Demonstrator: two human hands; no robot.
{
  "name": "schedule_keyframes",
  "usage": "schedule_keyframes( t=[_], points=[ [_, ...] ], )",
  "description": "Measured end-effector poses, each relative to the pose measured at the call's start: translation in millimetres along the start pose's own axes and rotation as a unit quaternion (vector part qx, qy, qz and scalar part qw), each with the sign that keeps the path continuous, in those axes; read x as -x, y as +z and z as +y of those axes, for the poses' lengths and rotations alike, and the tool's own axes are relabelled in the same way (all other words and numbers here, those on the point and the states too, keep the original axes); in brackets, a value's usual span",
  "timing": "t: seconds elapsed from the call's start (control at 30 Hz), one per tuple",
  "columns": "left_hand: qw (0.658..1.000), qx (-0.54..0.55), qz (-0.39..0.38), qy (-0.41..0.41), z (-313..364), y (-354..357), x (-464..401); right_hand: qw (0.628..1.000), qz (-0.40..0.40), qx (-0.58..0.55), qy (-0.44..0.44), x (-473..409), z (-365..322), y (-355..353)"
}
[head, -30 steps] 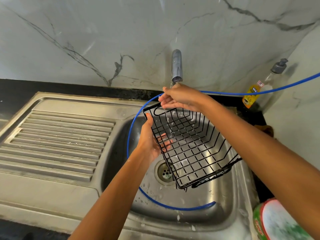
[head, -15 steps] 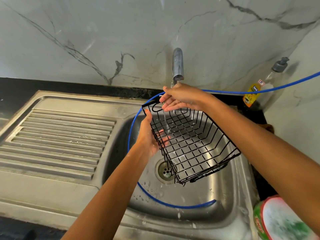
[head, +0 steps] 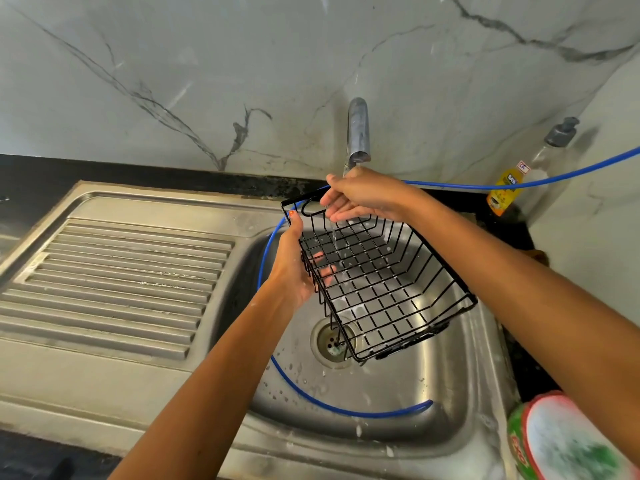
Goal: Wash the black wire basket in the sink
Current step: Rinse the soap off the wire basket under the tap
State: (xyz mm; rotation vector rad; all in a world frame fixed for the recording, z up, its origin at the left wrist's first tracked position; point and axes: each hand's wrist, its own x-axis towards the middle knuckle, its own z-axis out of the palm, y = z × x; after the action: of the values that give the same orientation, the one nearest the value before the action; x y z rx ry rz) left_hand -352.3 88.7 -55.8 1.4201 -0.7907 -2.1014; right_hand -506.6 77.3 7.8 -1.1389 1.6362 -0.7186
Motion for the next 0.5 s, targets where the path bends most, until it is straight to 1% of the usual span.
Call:
schedule_keyframes(
  t=[0.2,0.5],
  points=[
    [1.0,0.01,-0.022,-0.007,-1.9,0.2,-0.5,1.0,-0.004,0.008,-0.004,2.1,-1.5,1.4],
    [1.0,0.009,-0.005,-0.007,-0.8,-3.9,-0.6,1.0,0.004,0.021,-0.002,2.8,-3.0,1.1]
  ],
)
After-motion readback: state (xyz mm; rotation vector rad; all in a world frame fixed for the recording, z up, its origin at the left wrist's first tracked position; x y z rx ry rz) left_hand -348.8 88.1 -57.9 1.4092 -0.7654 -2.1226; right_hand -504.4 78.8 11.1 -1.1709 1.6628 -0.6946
